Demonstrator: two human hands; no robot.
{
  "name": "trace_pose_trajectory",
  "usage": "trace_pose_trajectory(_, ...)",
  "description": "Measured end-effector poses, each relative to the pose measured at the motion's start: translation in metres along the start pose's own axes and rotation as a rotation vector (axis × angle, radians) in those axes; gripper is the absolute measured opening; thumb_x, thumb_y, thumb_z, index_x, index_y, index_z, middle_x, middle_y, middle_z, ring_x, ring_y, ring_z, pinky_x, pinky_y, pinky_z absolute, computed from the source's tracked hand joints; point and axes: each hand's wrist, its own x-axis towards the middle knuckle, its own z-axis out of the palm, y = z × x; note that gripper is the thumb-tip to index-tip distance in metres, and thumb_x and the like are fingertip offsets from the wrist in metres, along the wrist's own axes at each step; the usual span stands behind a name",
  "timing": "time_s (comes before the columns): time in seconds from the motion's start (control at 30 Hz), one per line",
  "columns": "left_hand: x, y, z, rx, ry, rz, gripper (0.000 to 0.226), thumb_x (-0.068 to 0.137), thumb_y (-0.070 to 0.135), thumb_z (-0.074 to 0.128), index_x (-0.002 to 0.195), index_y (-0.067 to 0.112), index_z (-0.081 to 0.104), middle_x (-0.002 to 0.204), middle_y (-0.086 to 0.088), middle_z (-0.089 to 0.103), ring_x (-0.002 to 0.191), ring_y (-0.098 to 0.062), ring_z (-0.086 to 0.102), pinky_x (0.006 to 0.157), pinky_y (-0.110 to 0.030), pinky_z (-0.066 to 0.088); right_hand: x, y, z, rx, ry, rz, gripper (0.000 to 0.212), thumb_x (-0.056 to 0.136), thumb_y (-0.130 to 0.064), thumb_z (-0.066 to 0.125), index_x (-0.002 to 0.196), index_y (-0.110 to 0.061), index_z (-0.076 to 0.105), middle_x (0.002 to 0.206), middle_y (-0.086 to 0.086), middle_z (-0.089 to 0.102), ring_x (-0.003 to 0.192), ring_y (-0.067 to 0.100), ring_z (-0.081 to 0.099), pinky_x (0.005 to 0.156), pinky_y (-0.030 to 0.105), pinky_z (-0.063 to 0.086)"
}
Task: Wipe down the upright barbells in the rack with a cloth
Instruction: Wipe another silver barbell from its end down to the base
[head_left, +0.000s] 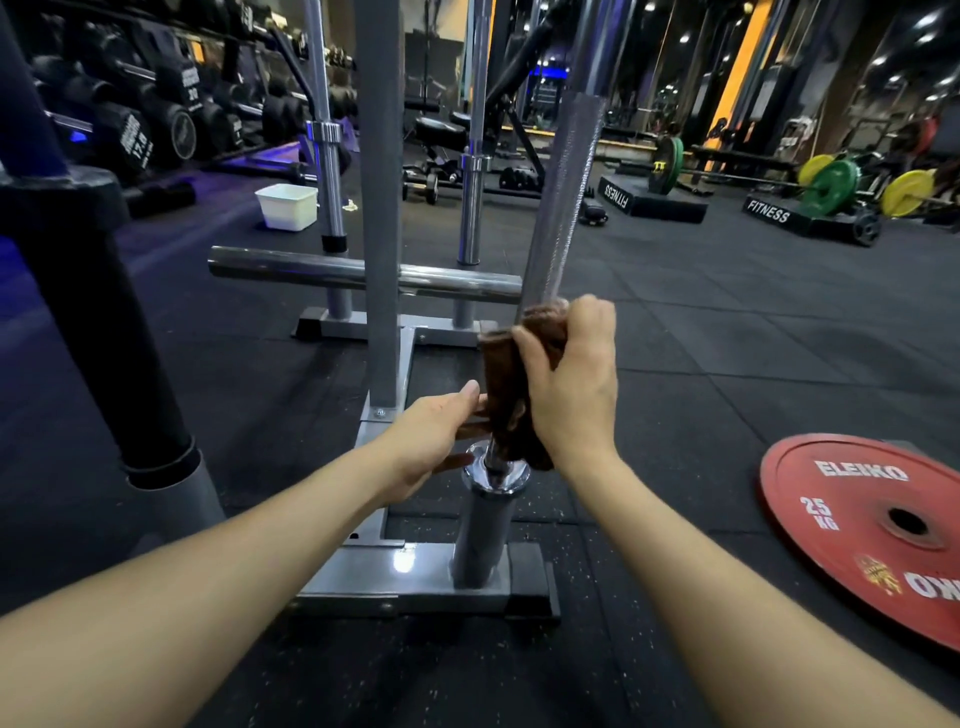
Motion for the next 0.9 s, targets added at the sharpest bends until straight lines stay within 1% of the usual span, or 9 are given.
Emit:
trace_pose_trajectory(0.13, 0.000, -0.005, -0.001, -0.019, -0.004, -0.003, 0.041, 0.103, 0.038, 0.030, 0.114, 0.017, 0.063, 0.117, 0.001, 0.066, 0.114, -0.012, 0.056, 0.085, -0.030, 0.047, -0.020, 0.017, 0.008, -0.026, -0.122, 0.031, 0.021, 0.091, -0.023, 0.061, 0.093, -0.014, 0.042, 0.100, -0.001, 0.039, 0.089, 0.023, 0.048, 0.072, 0.039, 0.046)
trace_pose_trajectory(0.2, -0.003, -0.008, 0.001, -0.029, 0.019, 0.004, 0.040, 0.103, 0.038, 0.029, 0.113, 0.019, 0.062, 0.117, 0.002, 0.065, 0.115, -0.011, 0.055, 0.085, -0.031, 0.047, -0.018, 0.015, 0.006, -0.014, -0.154, 0.072, 0.025, 0.091, -0.025, 0.061, 0.091, -0.018, 0.038, 0.100, -0.001, 0.041, 0.090, 0.024, 0.050, 0.075, 0.039, 0.047)
trace_pose_trajectory(0.3, -0.008, -0.008, 0.006, -0.052, 0.042, 0.028, 0.038, 0.103, 0.035, 0.029, 0.116, 0.021, 0.062, 0.120, 0.003, 0.064, 0.115, -0.008, 0.055, 0.090, -0.032, 0.046, -0.006, 0.002, -0.003, 0.032, -0.082, 0.066, 0.026, 0.089, -0.027, 0.065, 0.088, -0.018, 0.040, 0.097, -0.001, 0.044, 0.090, 0.023, 0.052, 0.074, 0.029, 0.040)
trace_pose_trajectory(0.43, -0.005, -0.005, 0.004, -0.049, 0.041, 0.012, 0.041, 0.103, 0.037, 0.029, 0.112, 0.021, 0.065, 0.116, 0.002, 0.068, 0.112, -0.010, 0.059, 0.097, -0.034, 0.044, 0.002, -0.001, 0.001, 0.031, 0.011, 0.022, 0.026, 0.090, -0.026, 0.063, 0.092, -0.014, 0.041, 0.098, 0.001, 0.043, 0.088, 0.025, 0.052, 0.072, 0.034, 0.043)
trace_pose_trajectory(0.5, -0.002, -0.006, 0.003, -0.029, 0.021, 0.018, 0.042, 0.103, 0.038, 0.028, 0.112, 0.022, 0.066, 0.116, 0.003, 0.067, 0.114, -0.011, 0.058, 0.098, -0.036, 0.043, -0.015, 0.012, 0.008, 0.023, -0.063, 0.043, 0.023, 0.090, -0.024, 0.063, 0.093, -0.012, 0.044, 0.097, 0.002, 0.044, 0.087, 0.025, 0.052, 0.072, 0.036, 0.045)
trace_pose_trajectory(0.57, -0.003, -0.006, 0.003, 0.014, 0.017, 0.046, 0.038, 0.103, 0.037, 0.026, 0.109, 0.028, 0.063, 0.112, 0.008, 0.066, 0.111, -0.008, 0.057, 0.096, -0.033, 0.043, -0.030, 0.024, 0.011, 0.045, -0.173, 0.107, 0.022, 0.090, -0.022, 0.063, 0.086, -0.020, 0.041, 0.095, 0.000, 0.046, 0.086, 0.024, 0.052, 0.072, 0.037, 0.046)
trace_pose_trajectory(0.63, -0.004, -0.005, 0.003, 0.033, 0.020, 0.069, 0.037, 0.104, 0.036, 0.026, 0.109, 0.031, 0.062, 0.109, 0.012, 0.065, 0.107, -0.004, 0.056, 0.092, -0.027, 0.043, -0.031, 0.025, 0.009, 0.062, -0.214, 0.127, 0.032, 0.090, -0.022, 0.064, 0.078, -0.031, 0.035, 0.091, -0.002, 0.045, 0.085, 0.021, 0.052, 0.072, 0.034, 0.045)
trace_pose_trajectory(0.8, -0.002, -0.006, 0.000, 0.035, 0.023, 0.053, 0.043, 0.103, 0.037, 0.027, 0.121, 0.020, 0.062, 0.122, 0.006, 0.064, 0.116, -0.006, 0.055, 0.087, -0.026, 0.045, 0.004, 0.001, -0.001, 0.106, -0.007, 0.014, 0.024, 0.088, -0.027, 0.066, 0.088, -0.020, 0.043, 0.096, -0.001, 0.045, 0.087, 0.019, 0.051, 0.074, 0.025, 0.040)
trace_pose_trajectory(0.9, -0.002, -0.009, 0.000, -0.027, 0.004, 0.032, 0.043, 0.103, 0.038, 0.027, 0.119, 0.020, 0.063, 0.119, 0.006, 0.065, 0.115, -0.007, 0.056, 0.091, -0.028, 0.044, -0.003, 0.005, 0.006, 0.079, -0.053, 0.036, 0.025, 0.089, -0.025, 0.064, 0.084, -0.020, 0.041, 0.093, -0.003, 0.042, 0.083, 0.019, 0.050, 0.070, 0.025, 0.039)
